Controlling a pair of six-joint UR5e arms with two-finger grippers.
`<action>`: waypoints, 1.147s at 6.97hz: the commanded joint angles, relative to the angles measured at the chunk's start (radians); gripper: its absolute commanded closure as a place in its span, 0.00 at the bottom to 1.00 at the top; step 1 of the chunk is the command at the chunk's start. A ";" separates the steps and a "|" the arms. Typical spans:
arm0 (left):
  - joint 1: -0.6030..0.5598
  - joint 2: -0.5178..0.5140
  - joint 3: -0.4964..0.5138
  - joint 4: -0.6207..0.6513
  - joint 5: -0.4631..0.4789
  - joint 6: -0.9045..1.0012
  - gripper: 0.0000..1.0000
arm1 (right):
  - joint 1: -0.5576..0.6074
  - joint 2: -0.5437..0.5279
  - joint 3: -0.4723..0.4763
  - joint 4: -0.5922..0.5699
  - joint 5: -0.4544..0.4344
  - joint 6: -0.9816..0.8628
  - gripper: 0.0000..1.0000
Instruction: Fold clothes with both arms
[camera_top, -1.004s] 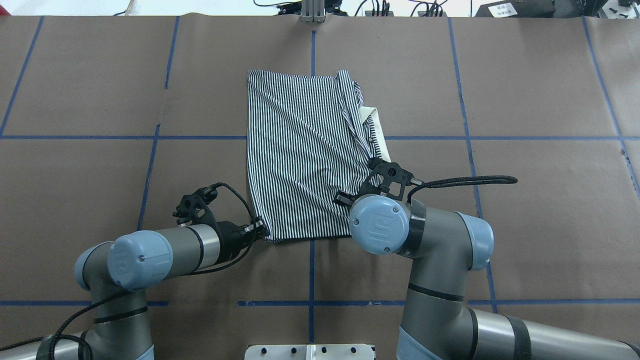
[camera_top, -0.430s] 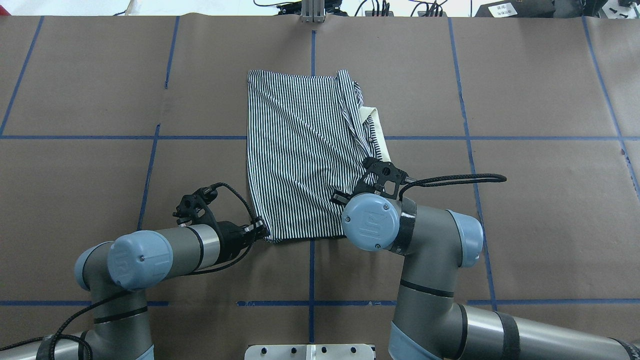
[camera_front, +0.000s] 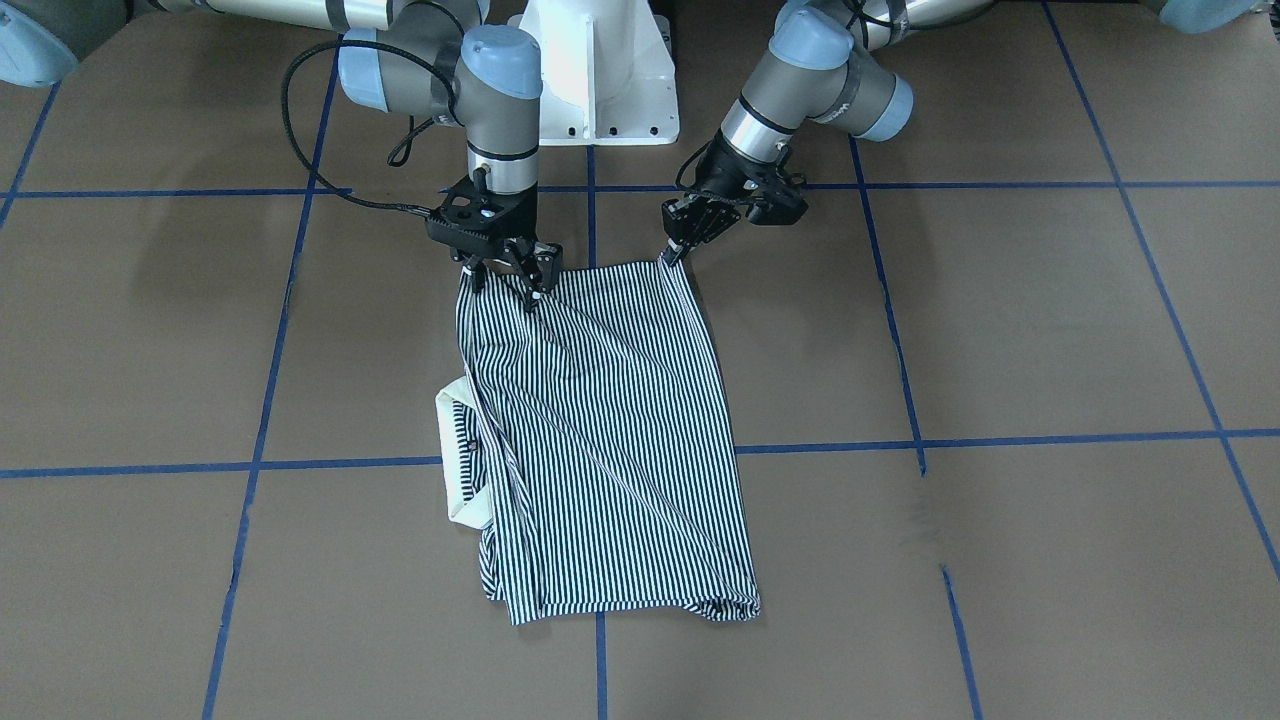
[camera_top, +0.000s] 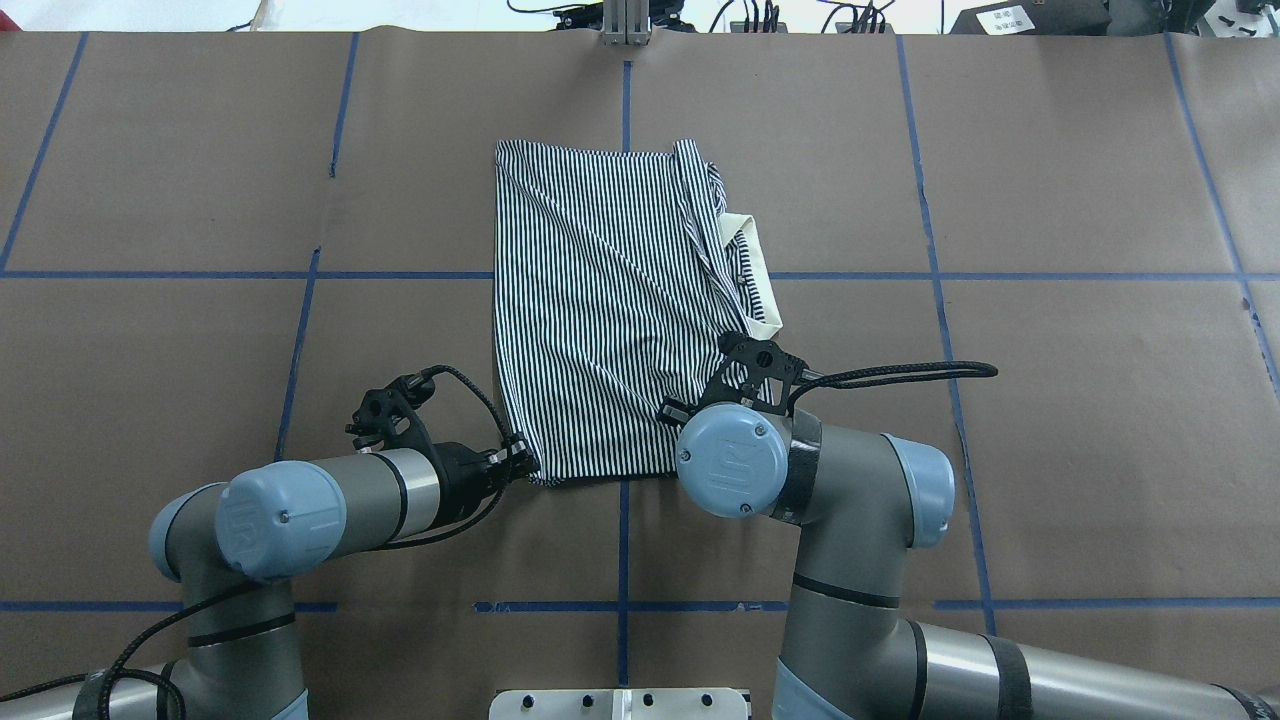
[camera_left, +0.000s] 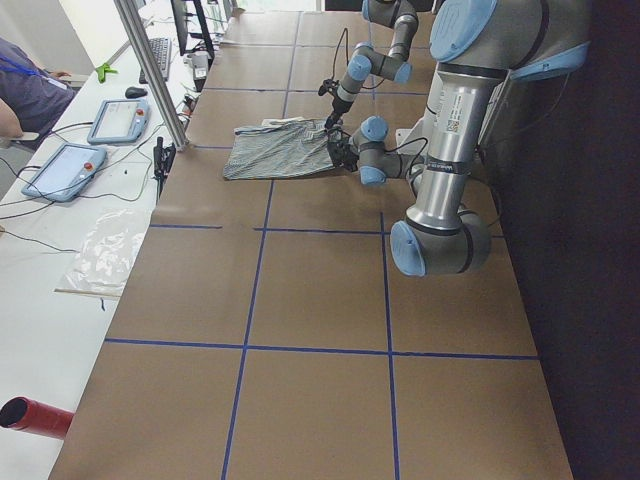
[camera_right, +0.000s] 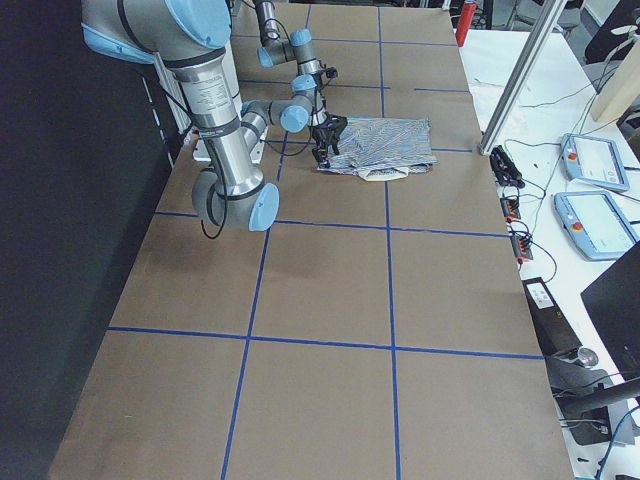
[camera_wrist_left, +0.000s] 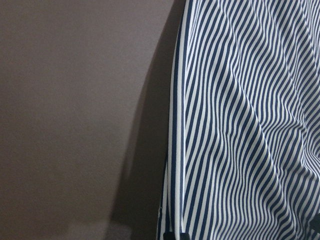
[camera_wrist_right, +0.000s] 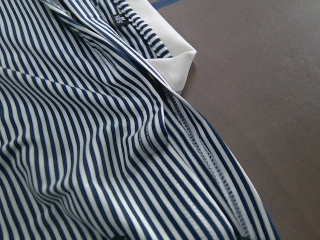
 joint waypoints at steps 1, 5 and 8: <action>0.000 0.000 0.002 -0.001 0.001 0.000 1.00 | -0.008 -0.003 0.000 0.000 0.000 0.000 0.19; 0.000 0.001 0.008 -0.005 0.001 0.000 1.00 | -0.011 -0.004 -0.003 0.000 -0.001 0.002 0.32; 0.000 0.000 0.005 -0.005 0.001 0.000 1.00 | -0.009 0.002 -0.003 0.001 -0.001 0.012 0.98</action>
